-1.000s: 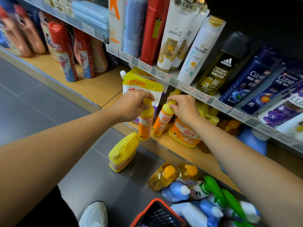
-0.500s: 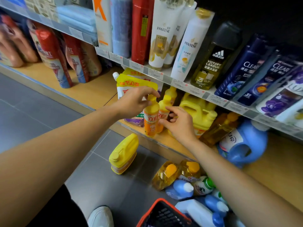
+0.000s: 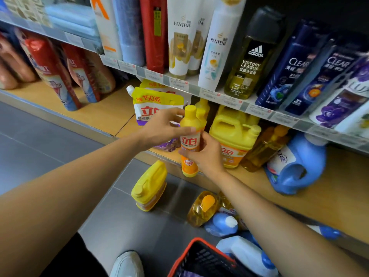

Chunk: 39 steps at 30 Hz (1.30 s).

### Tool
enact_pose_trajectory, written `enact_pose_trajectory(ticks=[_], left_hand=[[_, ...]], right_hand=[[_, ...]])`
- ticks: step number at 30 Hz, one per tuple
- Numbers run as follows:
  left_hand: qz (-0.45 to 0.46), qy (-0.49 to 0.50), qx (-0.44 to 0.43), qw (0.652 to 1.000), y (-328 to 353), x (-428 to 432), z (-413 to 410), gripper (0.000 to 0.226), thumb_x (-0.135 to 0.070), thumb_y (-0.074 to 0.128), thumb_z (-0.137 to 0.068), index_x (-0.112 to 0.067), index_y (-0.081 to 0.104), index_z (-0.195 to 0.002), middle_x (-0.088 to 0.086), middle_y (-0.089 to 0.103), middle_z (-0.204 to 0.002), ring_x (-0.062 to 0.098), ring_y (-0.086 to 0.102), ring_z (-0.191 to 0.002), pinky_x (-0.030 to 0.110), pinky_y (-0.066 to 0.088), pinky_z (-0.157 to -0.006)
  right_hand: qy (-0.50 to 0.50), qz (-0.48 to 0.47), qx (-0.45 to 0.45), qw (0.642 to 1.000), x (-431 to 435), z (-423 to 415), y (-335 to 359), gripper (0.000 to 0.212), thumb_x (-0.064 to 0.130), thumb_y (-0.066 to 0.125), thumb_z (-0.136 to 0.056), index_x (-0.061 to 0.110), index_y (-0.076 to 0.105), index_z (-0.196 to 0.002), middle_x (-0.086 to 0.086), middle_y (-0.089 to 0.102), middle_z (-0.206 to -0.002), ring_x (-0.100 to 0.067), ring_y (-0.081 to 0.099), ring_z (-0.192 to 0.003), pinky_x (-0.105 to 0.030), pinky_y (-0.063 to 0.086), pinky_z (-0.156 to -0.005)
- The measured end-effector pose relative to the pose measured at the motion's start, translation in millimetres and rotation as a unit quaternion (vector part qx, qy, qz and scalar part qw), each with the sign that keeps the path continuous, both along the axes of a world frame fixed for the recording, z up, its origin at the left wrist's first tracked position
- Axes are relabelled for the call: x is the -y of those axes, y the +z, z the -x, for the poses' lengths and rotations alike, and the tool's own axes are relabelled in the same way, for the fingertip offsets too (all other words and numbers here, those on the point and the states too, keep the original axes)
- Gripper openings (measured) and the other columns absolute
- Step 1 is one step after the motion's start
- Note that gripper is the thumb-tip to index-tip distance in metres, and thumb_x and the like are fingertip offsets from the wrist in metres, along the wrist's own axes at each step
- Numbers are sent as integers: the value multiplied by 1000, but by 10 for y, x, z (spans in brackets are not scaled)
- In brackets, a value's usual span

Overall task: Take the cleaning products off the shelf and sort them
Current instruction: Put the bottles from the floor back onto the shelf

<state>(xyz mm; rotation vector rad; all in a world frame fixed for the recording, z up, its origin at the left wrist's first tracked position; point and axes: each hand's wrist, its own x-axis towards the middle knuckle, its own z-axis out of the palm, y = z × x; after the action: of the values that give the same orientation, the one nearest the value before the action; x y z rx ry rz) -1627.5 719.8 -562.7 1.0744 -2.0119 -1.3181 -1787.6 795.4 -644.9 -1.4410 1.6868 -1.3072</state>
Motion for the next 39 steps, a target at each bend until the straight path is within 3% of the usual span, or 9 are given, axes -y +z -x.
enact_pose_trajectory(ticks=[6,8,12,16,20,24,34,39], left_hand=[[28,-30,32,999,-115,29,57,48,-33,79,-84,-16,64,-126,-3,72,-115,11,71,-99,33,61,-85],[39,-23,48,998,-170,40,78,48,-32,79,-85,-14,63,-127,-1,72,-117,13,70,-102,36,60,-88],[54,8,78,995,-295,58,120,48,-31,79,-86,-12,61,-126,3,71,-118,20,70,-101,46,60,-87],[53,45,89,994,-413,74,176,48,-31,81,-84,-15,60,-123,2,70,-112,26,71,-95,50,62,-78],[69,73,97,990,-480,116,265,50,-35,80,-84,-18,59,-126,-3,68,-112,19,66,-98,43,60,-83],[77,70,103,989,-509,154,333,53,-36,80,-85,-16,59,-130,0,69,-117,21,65,-108,47,58,-90],[105,74,111,986,-644,268,422,51,-36,79,-86,-18,60,-129,3,70,-118,22,64,-109,45,57,-90],[90,70,64,991,-729,290,461,57,-33,77,-88,-20,54,-138,0,67,-126,13,61,-109,31,52,-86]], right_hand=[[44,-24,-43,998,-40,107,-81,59,32,91,-69,26,63,-121,8,72,-111,-5,67,-104,-31,59,-88],[32,-23,-160,986,-96,225,-83,69,40,87,-72,24,58,-132,5,67,-123,-10,61,-113,-33,54,-95],[-21,7,-493,870,-257,589,-69,77,46,78,-78,19,48,-145,-4,45,-153,-28,38,-140,-50,38,-110],[-8,-88,-604,792,-322,838,-67,98,44,77,-80,21,23,-158,-7,12,-168,-33,6,-155,-56,17,-121],[8,-108,-616,780,-324,883,-98,105,39,75,-83,22,8,-161,-6,3,-169,-31,-3,-155,-53,11,-124],[1,-107,-602,791,-309,855,-108,99,34,74,-84,22,13,-161,-5,7,-169,-29,2,-156,-51,11,-125],[0,-105,-591,800,-308,841,-119,98,31,74,-84,20,15,-161,-5,6,-169,-27,4,-156,-50,8,-125],[4,-89,-581,809,-304,866,-140,104,31,81,-78,21,18,-160,-5,10,-169,-27,8,-155,-50,11,-125]])
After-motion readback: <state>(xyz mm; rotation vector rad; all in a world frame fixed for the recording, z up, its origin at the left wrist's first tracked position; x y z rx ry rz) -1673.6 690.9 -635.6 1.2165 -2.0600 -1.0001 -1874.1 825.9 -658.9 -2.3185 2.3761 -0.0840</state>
